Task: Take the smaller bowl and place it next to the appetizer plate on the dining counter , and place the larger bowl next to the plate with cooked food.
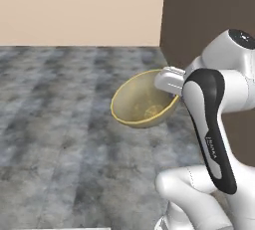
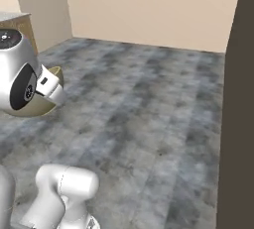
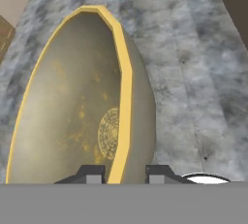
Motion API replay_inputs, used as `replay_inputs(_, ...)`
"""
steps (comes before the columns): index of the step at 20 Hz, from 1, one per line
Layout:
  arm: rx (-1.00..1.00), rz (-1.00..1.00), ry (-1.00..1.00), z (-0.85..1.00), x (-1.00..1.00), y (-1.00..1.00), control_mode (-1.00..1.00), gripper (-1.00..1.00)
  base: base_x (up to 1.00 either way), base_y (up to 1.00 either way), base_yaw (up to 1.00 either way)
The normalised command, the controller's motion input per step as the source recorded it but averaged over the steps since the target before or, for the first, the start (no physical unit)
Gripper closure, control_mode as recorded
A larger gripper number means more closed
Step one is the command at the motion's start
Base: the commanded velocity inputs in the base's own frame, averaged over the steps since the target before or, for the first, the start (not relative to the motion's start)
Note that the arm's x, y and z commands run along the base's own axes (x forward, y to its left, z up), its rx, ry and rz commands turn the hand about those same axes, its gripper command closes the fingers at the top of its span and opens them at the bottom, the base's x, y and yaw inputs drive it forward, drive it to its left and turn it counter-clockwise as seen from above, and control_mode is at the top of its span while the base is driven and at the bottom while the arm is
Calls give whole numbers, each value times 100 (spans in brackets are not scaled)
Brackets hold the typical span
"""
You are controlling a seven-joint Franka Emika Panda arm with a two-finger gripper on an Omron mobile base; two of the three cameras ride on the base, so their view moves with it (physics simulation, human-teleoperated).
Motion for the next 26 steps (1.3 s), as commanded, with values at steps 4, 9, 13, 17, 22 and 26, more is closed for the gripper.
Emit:
replay_inputs(4, 0, 0, 0, 0, 0, 0, 100, 100, 100, -2, 64)
replay_inputs(9, 0, 0, 0, 0, 0, 0, 100, 100, 100, -4, 71)
replay_inputs(13, 0, 0, 0, 0, 0, 0, 100, 100, 100, -3, 71)
replay_inputs(17, 0, 0, 0, 0, 0, 0, 100, 100, 100, -2, 71)
replay_inputs(22, 0, 0, 0, 0, 0, 0, 100, 100, 100, 0, 69)
replay_inputs(26, 0, 0, 0, 0, 0, 0, 100, 100, 100, 0, 67)
